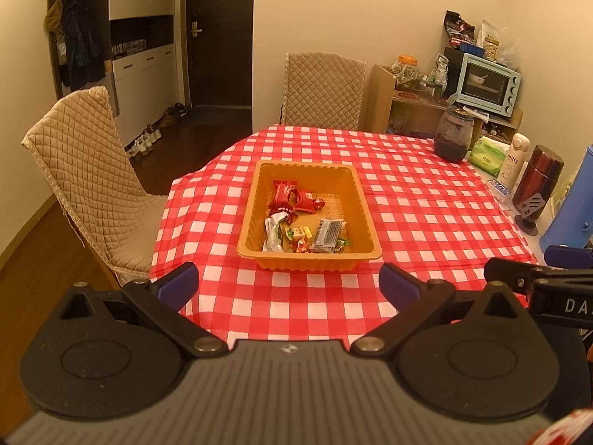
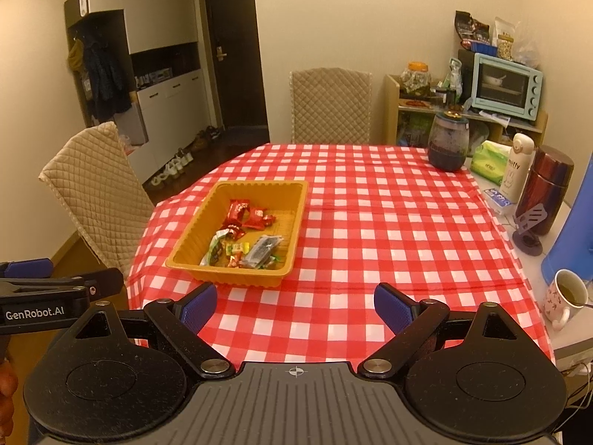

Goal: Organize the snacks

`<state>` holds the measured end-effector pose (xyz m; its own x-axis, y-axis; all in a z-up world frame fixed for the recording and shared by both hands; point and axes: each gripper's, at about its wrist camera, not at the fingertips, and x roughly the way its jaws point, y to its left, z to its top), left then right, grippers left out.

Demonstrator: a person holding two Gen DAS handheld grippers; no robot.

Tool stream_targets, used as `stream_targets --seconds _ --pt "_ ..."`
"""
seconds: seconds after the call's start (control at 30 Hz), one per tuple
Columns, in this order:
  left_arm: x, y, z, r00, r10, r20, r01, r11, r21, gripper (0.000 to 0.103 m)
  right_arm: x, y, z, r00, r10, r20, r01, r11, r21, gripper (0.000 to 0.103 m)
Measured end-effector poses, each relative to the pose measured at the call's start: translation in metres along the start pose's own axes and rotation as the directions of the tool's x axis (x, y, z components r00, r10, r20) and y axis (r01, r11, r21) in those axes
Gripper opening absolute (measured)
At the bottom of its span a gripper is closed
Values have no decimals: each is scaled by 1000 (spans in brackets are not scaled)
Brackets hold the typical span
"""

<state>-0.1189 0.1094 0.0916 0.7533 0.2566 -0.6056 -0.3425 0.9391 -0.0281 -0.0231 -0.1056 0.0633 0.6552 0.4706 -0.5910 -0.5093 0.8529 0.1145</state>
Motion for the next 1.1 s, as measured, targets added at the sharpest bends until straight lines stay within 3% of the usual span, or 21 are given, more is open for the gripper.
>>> stream_targets --seconds 1.1 --pt "-1 0 -3 1000 -5 8 5 1000 6 103 -3 -3 0 1000 -1 8 1 1000 8 91"
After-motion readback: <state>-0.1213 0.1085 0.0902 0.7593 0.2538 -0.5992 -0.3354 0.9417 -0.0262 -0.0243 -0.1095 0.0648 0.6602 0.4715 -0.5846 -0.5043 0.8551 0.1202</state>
